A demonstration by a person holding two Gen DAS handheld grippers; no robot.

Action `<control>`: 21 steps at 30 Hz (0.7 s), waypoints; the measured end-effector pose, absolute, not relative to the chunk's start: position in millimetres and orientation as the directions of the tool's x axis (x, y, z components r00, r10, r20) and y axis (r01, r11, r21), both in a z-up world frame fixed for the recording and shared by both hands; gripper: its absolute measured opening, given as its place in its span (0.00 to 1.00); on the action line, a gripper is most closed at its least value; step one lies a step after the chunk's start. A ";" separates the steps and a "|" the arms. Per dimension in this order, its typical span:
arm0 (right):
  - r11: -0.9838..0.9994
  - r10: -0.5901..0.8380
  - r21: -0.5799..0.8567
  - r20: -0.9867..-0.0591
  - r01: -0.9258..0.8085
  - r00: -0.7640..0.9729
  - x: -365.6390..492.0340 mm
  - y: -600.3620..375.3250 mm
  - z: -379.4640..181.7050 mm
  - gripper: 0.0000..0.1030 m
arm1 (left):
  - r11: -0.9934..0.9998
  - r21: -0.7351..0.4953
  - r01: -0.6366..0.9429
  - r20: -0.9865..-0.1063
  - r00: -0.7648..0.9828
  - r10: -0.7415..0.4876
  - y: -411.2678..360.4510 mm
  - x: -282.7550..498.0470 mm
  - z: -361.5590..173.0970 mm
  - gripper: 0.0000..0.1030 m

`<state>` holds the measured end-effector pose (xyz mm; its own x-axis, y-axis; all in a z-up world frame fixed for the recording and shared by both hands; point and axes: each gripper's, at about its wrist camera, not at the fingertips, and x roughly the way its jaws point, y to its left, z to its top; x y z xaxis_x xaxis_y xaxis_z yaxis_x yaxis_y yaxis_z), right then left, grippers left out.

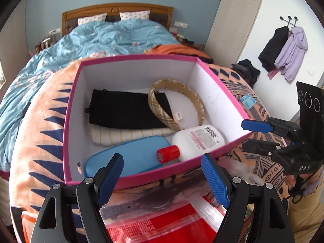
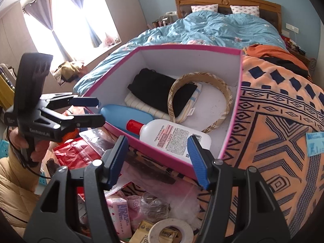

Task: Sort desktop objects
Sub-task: 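Withdraw both grippers from the pink box back toward the item pile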

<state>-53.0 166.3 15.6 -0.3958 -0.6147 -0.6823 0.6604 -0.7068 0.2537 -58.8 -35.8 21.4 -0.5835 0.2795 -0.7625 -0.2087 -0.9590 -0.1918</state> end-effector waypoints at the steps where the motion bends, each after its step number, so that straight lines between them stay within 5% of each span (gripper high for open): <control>1: -0.710 -0.617 0.257 -0.676 0.656 -0.403 -50.9 169.0 16.7 0.61 | -0.959 -0.188 -0.211 -0.757 -0.592 0.278 -34.9 -55.9 22.7 0.80; 12: -0.734 -0.643 0.327 -0.619 0.596 -0.452 -39.5 198.8 21.3 0.63 | -0.981 -0.120 -0.152 -0.748 -0.636 0.190 -37.4 -41.0 23.3 0.80; 21: -0.746 -0.640 0.351 -0.613 0.566 -0.464 -30.2 209.2 21.3 0.63 | -0.967 -0.161 -0.197 -0.737 -0.627 0.251 -25.8 -20.0 26.2 0.80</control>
